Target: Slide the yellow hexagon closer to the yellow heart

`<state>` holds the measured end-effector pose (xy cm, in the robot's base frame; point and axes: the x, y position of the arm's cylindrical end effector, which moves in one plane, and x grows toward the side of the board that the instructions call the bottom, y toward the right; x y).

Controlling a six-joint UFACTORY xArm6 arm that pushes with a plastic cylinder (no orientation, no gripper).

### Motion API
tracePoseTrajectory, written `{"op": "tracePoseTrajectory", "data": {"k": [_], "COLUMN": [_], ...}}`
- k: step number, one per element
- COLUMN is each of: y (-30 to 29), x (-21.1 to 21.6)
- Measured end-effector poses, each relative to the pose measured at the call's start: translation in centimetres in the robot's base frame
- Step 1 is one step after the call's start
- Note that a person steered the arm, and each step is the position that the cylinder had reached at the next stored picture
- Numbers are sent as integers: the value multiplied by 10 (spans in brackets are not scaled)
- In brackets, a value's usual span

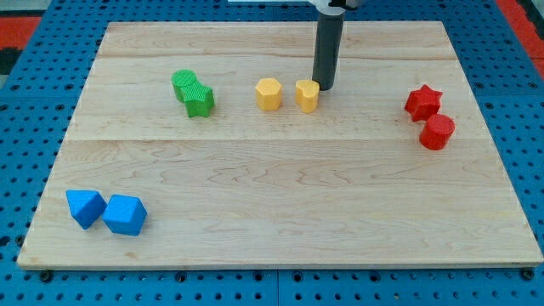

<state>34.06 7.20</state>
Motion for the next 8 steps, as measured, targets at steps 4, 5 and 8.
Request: {"op": "tracePoseTrajectory", "data": {"k": [4,5,8], "y": [-98,-128,-128], "x": [-25,-9,12]}}
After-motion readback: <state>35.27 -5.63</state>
